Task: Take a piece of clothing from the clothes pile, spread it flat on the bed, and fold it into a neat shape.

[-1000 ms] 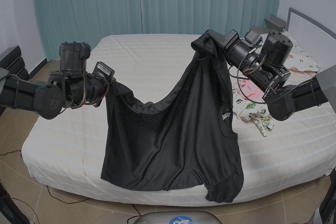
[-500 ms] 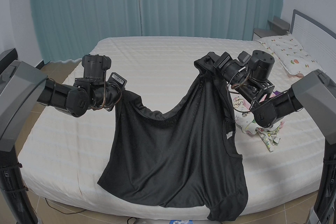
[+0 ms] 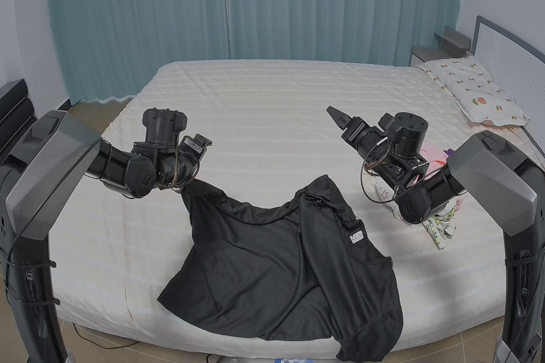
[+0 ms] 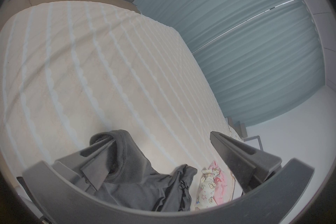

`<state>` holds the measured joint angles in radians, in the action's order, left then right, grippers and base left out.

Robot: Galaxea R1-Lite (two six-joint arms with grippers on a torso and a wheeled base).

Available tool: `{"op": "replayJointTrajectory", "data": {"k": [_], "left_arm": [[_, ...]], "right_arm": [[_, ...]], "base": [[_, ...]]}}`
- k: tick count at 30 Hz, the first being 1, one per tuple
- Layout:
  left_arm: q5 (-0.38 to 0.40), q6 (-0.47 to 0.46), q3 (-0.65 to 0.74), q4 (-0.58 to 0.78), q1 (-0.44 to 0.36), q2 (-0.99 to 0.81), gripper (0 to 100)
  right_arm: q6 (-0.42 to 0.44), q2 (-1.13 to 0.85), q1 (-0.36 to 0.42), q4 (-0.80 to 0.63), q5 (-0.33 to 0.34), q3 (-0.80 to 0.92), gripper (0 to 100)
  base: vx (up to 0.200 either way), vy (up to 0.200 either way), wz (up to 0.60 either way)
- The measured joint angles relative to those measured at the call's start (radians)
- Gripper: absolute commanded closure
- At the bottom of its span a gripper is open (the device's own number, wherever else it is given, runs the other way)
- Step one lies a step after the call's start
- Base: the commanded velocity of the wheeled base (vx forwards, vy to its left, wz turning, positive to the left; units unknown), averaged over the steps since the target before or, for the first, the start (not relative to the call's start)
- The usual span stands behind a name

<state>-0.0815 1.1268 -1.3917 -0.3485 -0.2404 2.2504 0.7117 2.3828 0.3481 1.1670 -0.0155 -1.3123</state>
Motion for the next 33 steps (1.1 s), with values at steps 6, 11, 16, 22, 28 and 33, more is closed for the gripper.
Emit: {"op": "replayJointTrajectory", "data": {"k": [6, 11, 16, 22, 28, 33], "left_arm": [[0.001, -0.025, 0.006, 0.002, 0.035, 0.007, 0], [0.008, -0.079, -0.007, 0.002, 0.063, 0.01, 0], [0.013, -0.121, -0.055, 0.012, 0.078, 0.021, 0], [0.109, -0.113, -0.125, 0.163, 0.088, 0.04, 0], [0.204, -0.01, -0.191, 0.238, 0.115, 0.046, 0], [0.226, 0.002, -0.209, 0.249, 0.182, 0.043, 0]], "right_arm": [[-0.01, 0.001, -0.039, -0.016, 0.002, 0.069, 0], [-0.031, -0.011, -0.055, -0.015, 0.021, 0.187, 0], [-0.062, -0.017, -0.064, 0.01, 0.049, 0.336, 0], [-0.094, -0.016, -0.068, 0.039, 0.064, 0.454, 0], [-0.118, -0.003, -0.077, 0.049, 0.076, 0.51, 0], [-0.124, 0.024, -0.082, 0.051, 0.09, 0.531, 0]], "base": [[0.0, 0.0, 0.0], [0.0, 0.0, 0.0], [0.0, 0.0, 0.0], [0.0, 0.0, 0.0], [0.0, 0.0, 0.0], [0.0, 0.0, 0.0]]}}
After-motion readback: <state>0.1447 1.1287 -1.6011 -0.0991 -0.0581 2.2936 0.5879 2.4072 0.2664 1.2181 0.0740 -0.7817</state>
